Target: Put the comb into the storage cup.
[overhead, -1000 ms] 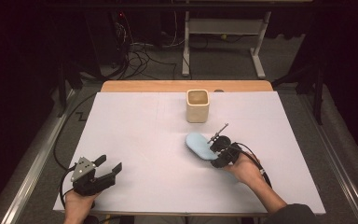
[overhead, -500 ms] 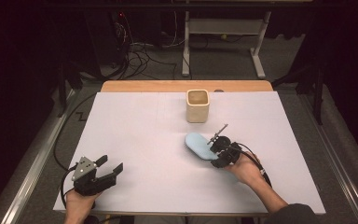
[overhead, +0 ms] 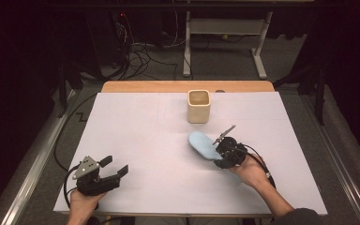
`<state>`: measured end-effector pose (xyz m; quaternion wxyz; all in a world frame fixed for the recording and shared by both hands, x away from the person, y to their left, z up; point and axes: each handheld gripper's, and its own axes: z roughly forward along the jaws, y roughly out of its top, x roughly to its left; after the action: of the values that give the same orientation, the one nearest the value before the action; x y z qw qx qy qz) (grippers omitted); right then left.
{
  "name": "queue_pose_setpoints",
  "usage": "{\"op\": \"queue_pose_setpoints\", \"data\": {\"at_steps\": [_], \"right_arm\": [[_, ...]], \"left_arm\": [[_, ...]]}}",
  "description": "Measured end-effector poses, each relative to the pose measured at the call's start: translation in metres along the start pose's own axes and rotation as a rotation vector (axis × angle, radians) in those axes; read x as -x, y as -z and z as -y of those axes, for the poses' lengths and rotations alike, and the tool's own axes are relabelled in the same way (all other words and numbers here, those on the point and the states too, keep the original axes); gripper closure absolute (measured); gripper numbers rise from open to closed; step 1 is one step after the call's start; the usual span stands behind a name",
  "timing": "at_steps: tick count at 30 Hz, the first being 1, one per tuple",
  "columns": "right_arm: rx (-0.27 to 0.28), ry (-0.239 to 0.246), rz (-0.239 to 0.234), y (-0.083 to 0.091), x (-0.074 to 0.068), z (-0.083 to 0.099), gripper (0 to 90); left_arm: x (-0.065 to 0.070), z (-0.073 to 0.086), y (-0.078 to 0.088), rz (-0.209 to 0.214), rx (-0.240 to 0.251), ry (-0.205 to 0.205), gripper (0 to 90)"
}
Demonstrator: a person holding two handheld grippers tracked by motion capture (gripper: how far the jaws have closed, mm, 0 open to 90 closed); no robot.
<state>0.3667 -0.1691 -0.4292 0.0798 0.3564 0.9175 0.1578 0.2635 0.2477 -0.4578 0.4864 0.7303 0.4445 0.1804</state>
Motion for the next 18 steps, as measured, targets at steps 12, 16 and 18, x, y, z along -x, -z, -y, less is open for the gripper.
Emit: {"op": "queue_pose_setpoints", "data": {"at_steps": [12,16,18], "right_arm": [[0.041,0.028,-0.032,0.009,-0.012,0.002,70.7],[0.050,0.034,-0.042,0.012,-0.016,0.003,70.7],[0.060,0.033,-0.048,0.014,-0.017,0.003,70.7]], "left_arm": [[0.015,-0.016,-0.010,0.067,-0.031,-0.002,17.1],[0.021,-0.022,-0.018,0.089,-0.066,-0.013,17.5],[0.024,-0.026,-0.022,0.102,-0.069,-0.017,17.6]]}}
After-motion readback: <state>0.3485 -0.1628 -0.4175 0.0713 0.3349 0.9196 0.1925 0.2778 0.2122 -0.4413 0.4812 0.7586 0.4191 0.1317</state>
